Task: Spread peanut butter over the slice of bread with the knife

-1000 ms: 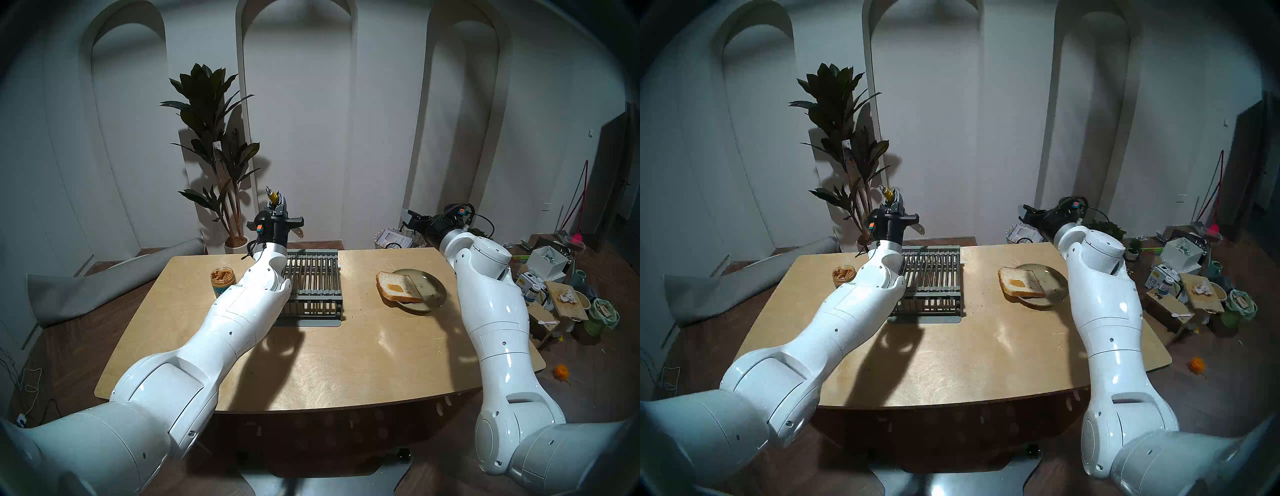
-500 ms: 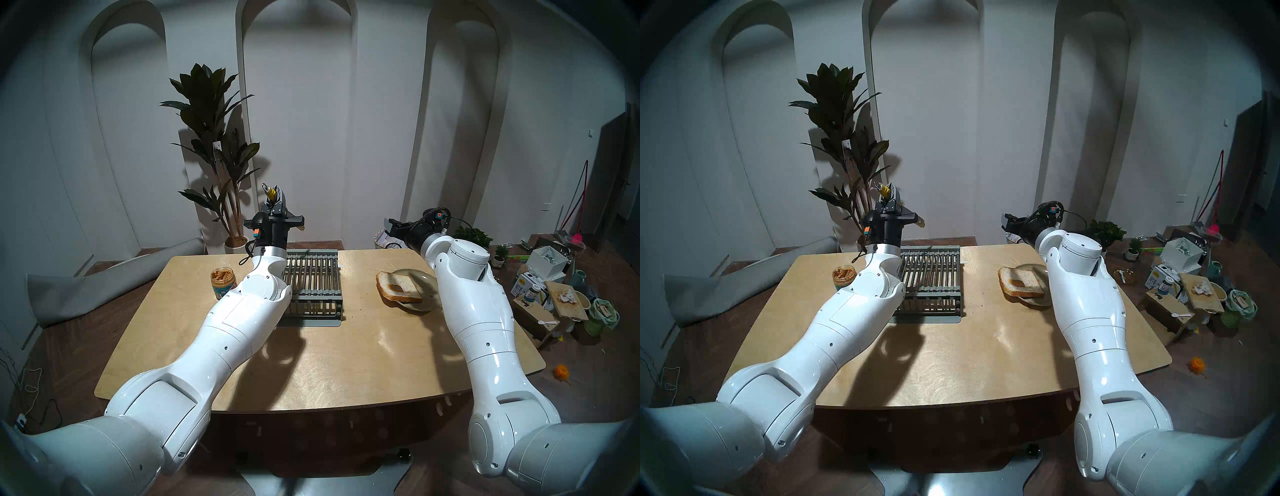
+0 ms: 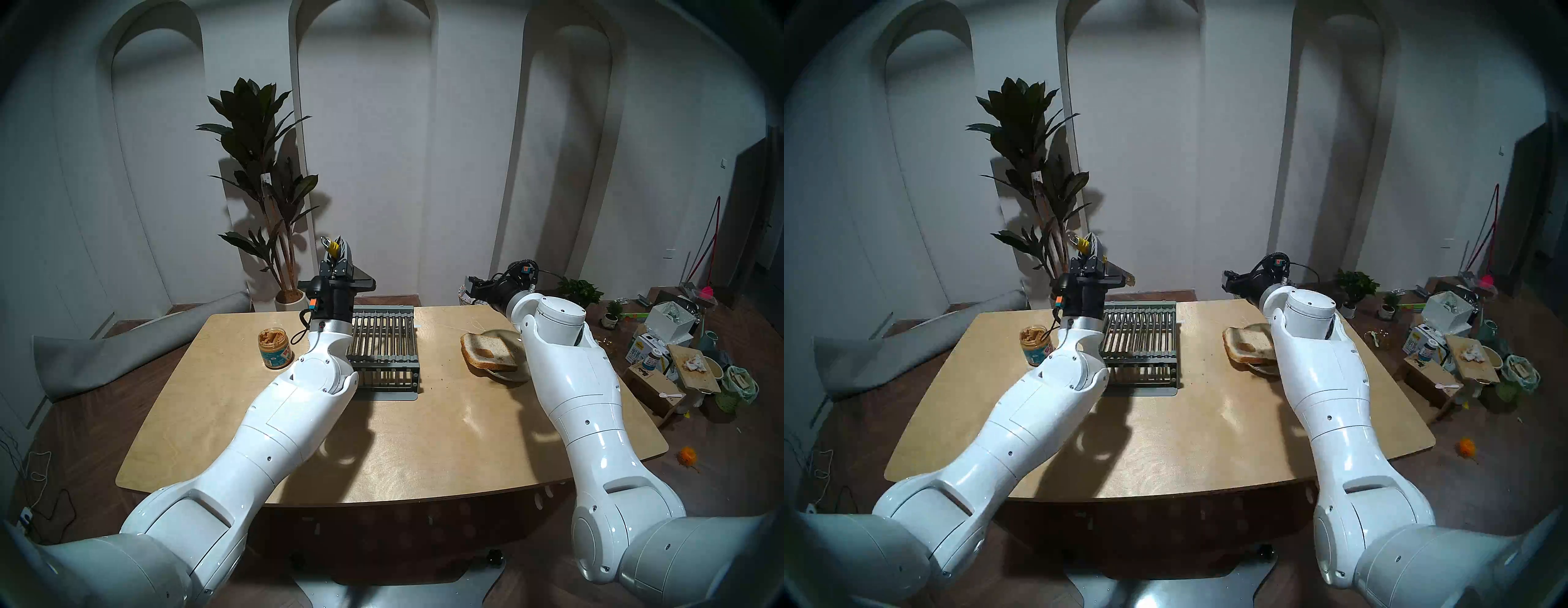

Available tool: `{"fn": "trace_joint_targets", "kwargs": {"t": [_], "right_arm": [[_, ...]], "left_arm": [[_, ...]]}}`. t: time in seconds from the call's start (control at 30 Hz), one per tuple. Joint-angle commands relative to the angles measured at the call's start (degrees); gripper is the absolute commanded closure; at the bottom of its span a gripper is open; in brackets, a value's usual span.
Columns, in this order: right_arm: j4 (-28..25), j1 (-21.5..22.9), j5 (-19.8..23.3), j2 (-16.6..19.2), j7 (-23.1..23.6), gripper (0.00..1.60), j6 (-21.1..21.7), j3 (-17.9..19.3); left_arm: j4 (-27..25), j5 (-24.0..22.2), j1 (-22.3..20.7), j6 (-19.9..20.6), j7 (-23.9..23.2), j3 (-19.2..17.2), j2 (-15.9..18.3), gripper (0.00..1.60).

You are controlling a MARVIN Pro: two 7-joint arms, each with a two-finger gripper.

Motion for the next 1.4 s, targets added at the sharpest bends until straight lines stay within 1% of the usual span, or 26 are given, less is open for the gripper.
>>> {"fn": "trace_joint_targets", "kwargs": {"t": [0.0,0.07,0.2,0.37,0.4,0.53,0.77,0.9,1.1,1.3,1.37], "right_arm": [[-0.2,1.8,-1.0,0.0,-0.9,0.0,-1.3,-0.5],[0.1,2.0,-1.6,-0.1,-1.4,0.0,-1.5,-0.9],[0.4,2.3,-2.1,-0.1,-1.8,0.0,-1.8,-1.3],[1.1,2.8,-3.2,-0.3,-2.8,0.0,-2.3,-2.1],[1.1,2.8,-3.2,-0.3,-2.8,0.0,-2.3,-2.1],[1.7,3.0,-3.9,-0.5,-3.5,0.0,-2.7,-2.8],[2.8,3.2,-5.0,-1.1,-4.6,0.0,-3.7,-3.9],[3.4,3.4,-5.6,-1.3,-5.2,0.0,-4.4,-4.4],[3.7,4.2,-6.2,-1.4,-6.1,0.0,-5.8,-4.7],[4.3,4.7,-6.0,-1.4,-6.3,0.0,-7.8,-4.2],[4.7,4.7,-5.8,-1.3,-6.2,0.0,-8.7,-4.0]], "left_arm": [[-5.7,1.9,3.3,-0.4,1.1,-0.3,2.1,1.6],[-7.8,2.7,4.8,-0.3,1.7,-0.4,2.8,1.6],[-9.7,3.3,6.2,-0.2,2.3,-0.4,3.5,1.6],[-13.8,4.6,9.5,0.5,3.9,-1.0,5.4,1.6],[-13.8,4.6,9.5,0.5,3.9,-1.0,5.4,1.6],[-16.9,5.6,11.5,1.2,4.9,-1.6,6.9,1.6],[-22.1,7.6,13.7,4.0,6.7,-3.4,9.5,1.6],[-24.9,8.7,14.8,6.6,7.6,-4.2,10.8,1.6],[-29.3,10.0,17.3,12.5,8.8,-5.0,13.0,1.6],[-33.5,11.2,19.3,20.0,10.0,-5.4,14.9,1.6],[-34.8,11.5,19.8,23.0,10.4,-5.4,15.4,1.6]]}}
